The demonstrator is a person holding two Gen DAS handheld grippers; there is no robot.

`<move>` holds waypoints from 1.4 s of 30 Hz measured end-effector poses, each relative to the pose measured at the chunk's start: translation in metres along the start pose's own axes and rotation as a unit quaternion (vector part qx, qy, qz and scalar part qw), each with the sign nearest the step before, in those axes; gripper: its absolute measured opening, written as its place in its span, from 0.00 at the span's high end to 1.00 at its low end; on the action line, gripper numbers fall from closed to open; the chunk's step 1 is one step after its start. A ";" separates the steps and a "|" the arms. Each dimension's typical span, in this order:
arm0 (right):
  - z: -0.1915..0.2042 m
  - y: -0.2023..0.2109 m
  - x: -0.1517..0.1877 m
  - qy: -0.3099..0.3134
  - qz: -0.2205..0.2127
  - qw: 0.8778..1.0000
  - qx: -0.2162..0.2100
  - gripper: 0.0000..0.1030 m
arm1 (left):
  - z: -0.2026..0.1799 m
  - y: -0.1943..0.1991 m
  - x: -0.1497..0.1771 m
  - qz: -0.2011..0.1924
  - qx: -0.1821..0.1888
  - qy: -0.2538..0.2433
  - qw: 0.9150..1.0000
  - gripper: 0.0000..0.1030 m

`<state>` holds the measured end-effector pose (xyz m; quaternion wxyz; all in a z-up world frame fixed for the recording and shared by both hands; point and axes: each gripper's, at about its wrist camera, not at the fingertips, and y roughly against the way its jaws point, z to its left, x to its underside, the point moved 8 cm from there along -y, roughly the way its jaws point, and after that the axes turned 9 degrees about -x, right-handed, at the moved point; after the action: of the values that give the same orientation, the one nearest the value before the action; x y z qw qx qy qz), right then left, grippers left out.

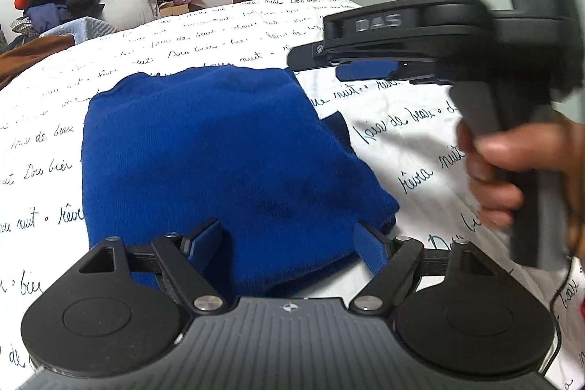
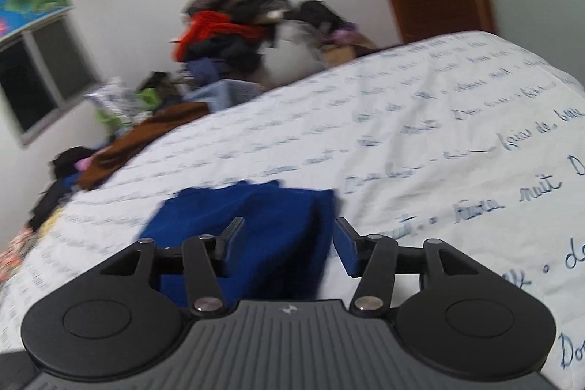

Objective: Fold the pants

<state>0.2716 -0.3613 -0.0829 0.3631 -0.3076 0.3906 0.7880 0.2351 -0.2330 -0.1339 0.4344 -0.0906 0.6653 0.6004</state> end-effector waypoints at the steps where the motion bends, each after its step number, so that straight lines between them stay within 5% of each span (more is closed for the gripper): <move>1: 0.008 0.003 0.004 0.007 0.006 1.000 -0.016 0.49 | 0.000 0.002 0.002 0.001 0.001 -0.001 1.000 0.23; 8: 0.045 0.001 0.044 0.057 0.081 0.993 -0.061 0.49 | 0.003 0.021 0.022 -0.010 -0.004 -0.033 0.999 0.22; 11: 0.029 0.000 0.059 0.087 0.103 0.991 0.016 0.50 | 0.009 0.027 0.031 -0.016 -0.011 -0.054 0.998 0.20; 16: 0.018 0.037 0.056 0.045 0.052 0.998 0.002 0.49 | 0.038 0.036 0.037 -0.019 -0.022 -0.026 0.999 0.20; 26: 0.023 0.036 0.087 0.028 0.086 0.996 -0.023 0.50 | 0.081 0.034 0.055 -0.016 -0.051 -0.006 0.999 0.23; 27: 0.022 0.033 0.089 0.026 0.086 0.996 -0.021 0.53 | 0.084 0.033 0.055 -0.018 -0.053 -0.003 0.998 0.27; 29: 0.020 0.031 0.092 0.027 0.085 0.996 -0.010 0.80 | 0.090 0.032 0.055 -0.018 -0.051 0.009 0.999 0.34; 31: 0.019 0.031 0.092 0.025 0.083 0.996 -0.011 0.85 | 0.093 0.030 0.055 -0.013 -0.033 0.026 0.999 0.55; 36: 0.019 0.035 0.093 0.012 0.074 0.997 -0.016 0.89 | 0.104 0.031 0.062 -0.003 -0.017 0.055 0.998 0.86; 42: 0.021 0.043 0.094 -0.002 0.067 0.997 -0.025 0.91 | 0.113 0.041 0.065 -0.008 -0.010 0.051 0.999 0.88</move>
<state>0.1810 -0.3308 -0.1274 0.3023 -0.2881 0.3893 0.8210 0.2225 -0.0973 -0.1380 0.4033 -0.1307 0.6801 0.5981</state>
